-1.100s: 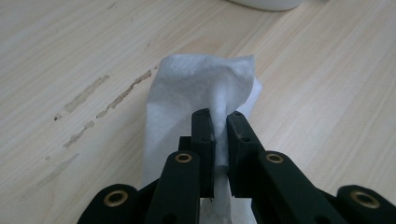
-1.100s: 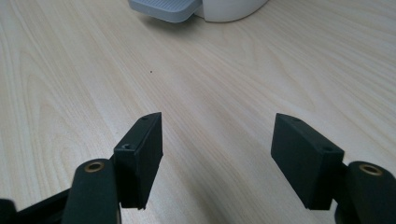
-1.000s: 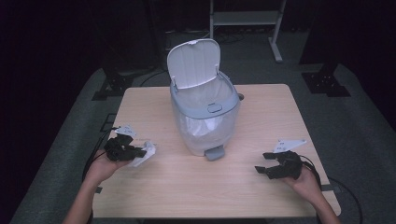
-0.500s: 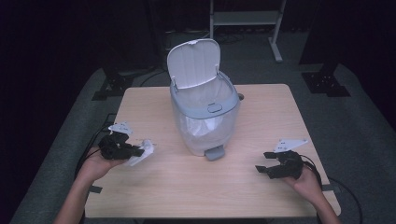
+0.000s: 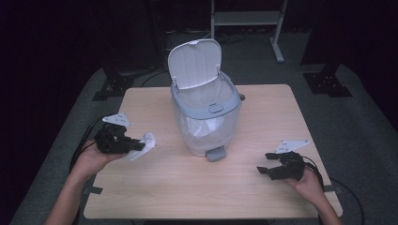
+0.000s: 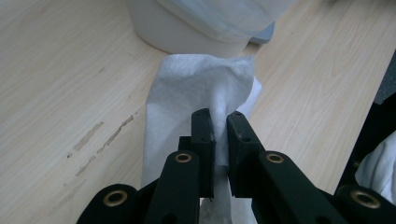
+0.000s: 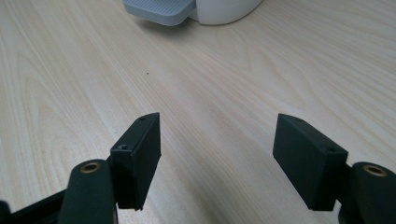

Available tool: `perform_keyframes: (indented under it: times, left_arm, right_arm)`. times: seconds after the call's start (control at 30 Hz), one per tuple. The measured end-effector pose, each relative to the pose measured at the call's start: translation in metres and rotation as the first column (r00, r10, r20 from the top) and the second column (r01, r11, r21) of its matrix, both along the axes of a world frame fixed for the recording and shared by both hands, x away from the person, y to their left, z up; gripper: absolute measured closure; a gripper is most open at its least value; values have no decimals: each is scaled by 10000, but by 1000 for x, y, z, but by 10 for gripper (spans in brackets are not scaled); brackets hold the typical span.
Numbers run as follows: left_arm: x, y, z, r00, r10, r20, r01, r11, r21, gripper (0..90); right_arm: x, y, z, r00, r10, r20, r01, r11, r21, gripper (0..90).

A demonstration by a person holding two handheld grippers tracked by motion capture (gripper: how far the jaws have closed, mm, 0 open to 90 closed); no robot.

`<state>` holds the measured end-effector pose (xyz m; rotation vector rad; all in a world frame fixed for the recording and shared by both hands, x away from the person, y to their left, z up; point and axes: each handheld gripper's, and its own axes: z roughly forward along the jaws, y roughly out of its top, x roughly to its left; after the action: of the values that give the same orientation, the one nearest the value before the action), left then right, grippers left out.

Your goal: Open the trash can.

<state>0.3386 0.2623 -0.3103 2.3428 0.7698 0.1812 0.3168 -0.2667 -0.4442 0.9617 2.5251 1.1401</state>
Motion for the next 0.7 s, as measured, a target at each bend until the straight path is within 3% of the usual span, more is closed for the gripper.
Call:
perform_keyframes:
  times: [0.07, 0.47, 0.7]
  left_arm:
    - [-1, -1, 11, 9999, -68, 93, 67, 10000, 63, 826]
    - [1, -5, 46, 9990, -198, 403, 189, 9996, 215, 822]
    - [4, -9, 58, 9985, -275, 478, 259, 9991, 339, 822]
  right_arm:
    - [-1, -1, 0, 10000, -34, 5, 34, 10000, 40, 311]
    - [2, -3, -2, 9998, -205, -80, 206, 9998, 84, 311]
    - [3, -5, -3, 9996, -262, -139, 264, 9995, 164, 311]
